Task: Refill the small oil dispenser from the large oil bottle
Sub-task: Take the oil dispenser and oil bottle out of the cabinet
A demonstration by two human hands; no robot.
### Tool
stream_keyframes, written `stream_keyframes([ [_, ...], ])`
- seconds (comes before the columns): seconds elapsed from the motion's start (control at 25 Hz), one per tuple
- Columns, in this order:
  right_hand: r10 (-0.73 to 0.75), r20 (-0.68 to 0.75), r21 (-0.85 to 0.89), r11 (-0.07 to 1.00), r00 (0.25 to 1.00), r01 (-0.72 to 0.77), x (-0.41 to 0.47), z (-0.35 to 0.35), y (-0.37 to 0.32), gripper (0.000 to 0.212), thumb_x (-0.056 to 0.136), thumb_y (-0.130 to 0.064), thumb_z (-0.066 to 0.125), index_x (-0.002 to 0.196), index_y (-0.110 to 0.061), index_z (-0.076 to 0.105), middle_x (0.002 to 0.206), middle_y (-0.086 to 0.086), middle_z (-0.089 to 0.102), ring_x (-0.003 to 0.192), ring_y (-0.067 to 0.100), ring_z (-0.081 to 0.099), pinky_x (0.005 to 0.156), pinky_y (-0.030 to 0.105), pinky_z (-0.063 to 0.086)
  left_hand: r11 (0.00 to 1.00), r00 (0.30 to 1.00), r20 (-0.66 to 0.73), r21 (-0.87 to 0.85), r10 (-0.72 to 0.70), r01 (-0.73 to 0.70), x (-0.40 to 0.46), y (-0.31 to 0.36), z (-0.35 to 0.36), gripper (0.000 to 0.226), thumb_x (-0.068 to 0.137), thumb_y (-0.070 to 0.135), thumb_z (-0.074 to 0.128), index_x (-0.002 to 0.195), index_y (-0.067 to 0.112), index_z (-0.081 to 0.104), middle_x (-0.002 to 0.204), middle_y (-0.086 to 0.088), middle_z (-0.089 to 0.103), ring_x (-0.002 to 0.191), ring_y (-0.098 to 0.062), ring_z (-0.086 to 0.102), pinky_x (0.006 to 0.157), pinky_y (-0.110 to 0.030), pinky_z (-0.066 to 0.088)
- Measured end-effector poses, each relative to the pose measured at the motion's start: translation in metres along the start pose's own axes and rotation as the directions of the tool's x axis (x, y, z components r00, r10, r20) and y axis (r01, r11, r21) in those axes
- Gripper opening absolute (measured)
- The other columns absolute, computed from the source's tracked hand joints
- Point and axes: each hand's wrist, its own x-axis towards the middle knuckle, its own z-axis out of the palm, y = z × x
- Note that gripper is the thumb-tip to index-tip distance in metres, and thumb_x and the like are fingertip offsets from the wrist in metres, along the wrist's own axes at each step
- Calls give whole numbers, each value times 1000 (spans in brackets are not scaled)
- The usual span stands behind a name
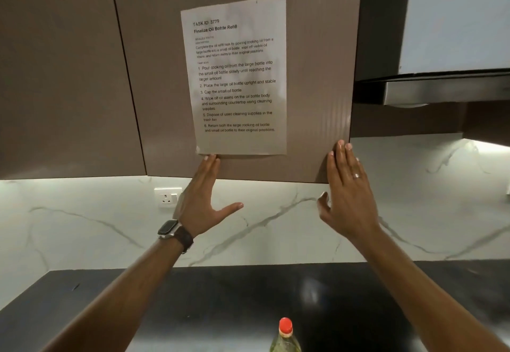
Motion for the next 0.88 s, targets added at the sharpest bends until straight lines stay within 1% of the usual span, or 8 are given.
stream_keyframes([
  [0.08,25,48,23,999,999,-26,11,10,1,108,86,-34,79,164,-3,11,171,12,-6,161,35,1,129,54,18,999,999,-34,29,-22,23,6,-8,4,116,77,81,59,163,14,20,171,2,13,157,-14,12,118,-43,34],
  [0.2,49,116,45,997,992,-55,22,28,-1,108,87,-33,79,164,-4,8,171,12,-9,161,32,-4,131,50,11,997,999,-43,78,10,-7,13,-21,12,113,80,81,53,162,11,23,171,-2,18,158,-17,15,116,-43,40],
  [0.36,62,160,17,998,985,-66,26,53,-3,101,88,-31,76,163,-3,15,173,17,1,161,32,0,131,49,8,994,996,-67,98,55,-49,19,-35,24,108,82,79,52,160,7,28,170,-6,23,158,-19,18,109,-43,47],
  [0.48,93,120,69,992,988,-101,25,72,-8,91,90,-32,76,161,-4,28,172,16,15,160,34,14,129,50,15,989,991,-85,112,104,-95,22,-49,37,106,85,75,53,159,4,28,170,-9,23,158,-22,18,112,-45,48],
  [0.56,114,81,109,986,990,-123,25,77,-10,87,91,-33,76,160,-4,32,171,16,20,159,35,19,128,52,20,986,985,-96,106,140,-130,23,-58,45,103,87,71,56,159,3,27,171,-10,21,159,-25,16,115,-48,45],
  [0.72,131,66,111,984,989,-137,20,80,-13,82,93,-30,72,158,-1,32,171,20,19,159,35,18,128,54,24,978,974,-109,91,199,-190,19,-71,60,98,91,57,66,159,-2,26,170,-17,19,159,-33,14,122,-51,34],
  [0.8,128,67,114,984,989,-135,17,78,-13,82,93,-30,72,159,-2,31,171,19,18,160,33,18,128,55,22,979,974,-105,69,201,-194,19,-69,63,97,92,52,67,159,-3,23,169,-21,18,158,-37,13,125,-52,27],
  [0.88,140,78,179,972,987,-152,12,77,-12,83,94,-32,71,161,-8,29,173,14,17,160,30,17,129,56,19,988,981,-119,42,151,-147,13,-64,63,97,92,50,66,159,-3,21,169,-23,17,158,-38,12,128,-52,18],
])
